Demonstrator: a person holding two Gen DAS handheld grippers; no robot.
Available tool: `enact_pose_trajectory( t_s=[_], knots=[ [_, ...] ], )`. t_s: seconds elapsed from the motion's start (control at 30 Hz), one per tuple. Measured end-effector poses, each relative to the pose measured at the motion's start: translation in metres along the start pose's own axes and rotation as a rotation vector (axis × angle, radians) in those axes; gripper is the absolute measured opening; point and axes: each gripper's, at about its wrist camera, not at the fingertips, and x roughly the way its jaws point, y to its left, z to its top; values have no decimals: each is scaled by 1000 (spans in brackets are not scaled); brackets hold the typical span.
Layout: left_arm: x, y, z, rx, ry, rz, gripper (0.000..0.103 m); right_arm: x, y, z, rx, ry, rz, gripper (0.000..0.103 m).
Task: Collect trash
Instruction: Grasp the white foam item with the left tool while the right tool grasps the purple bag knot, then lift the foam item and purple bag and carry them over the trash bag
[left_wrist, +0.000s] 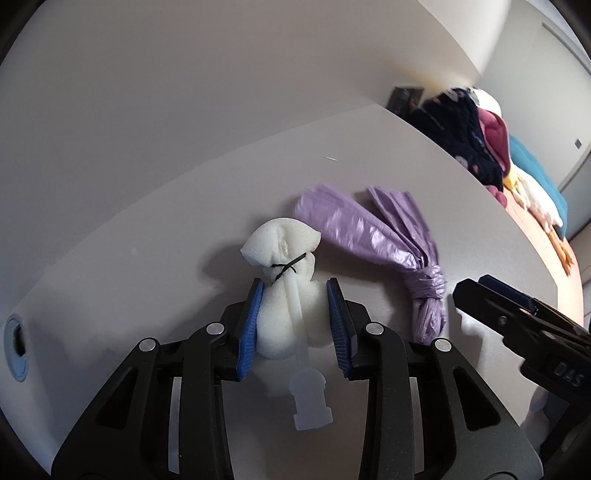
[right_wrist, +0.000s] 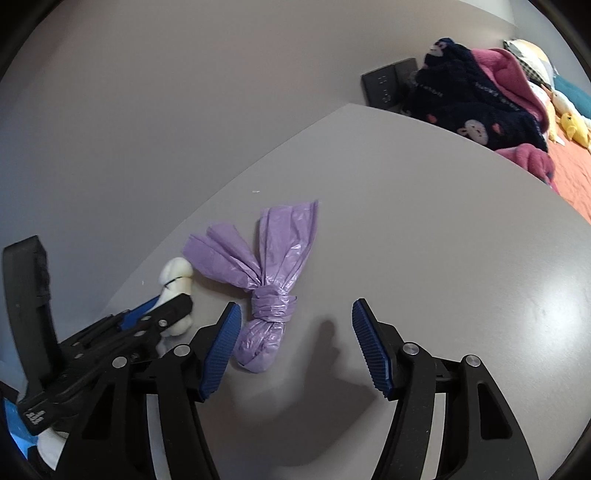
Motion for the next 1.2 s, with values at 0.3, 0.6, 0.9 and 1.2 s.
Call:
enact_pose_trajectory(
  t_s=[0.3,0.6,0.9,1.2],
  knots=[
    [-9,25,-4,-59,1,29,34,22,17,0,-57,23,-22,47],
    [-12,24,-4,-61,-1,25,34,22,18,-5,-59,43,3,20],
    [-26,9,-7,-48,-18,-8,34,-20,13,-5,-38,-15,40,19],
    [-46,-22,-13,-8,-35,-48,34,-60,8,-8,-24,-57,45,19]
  ],
)
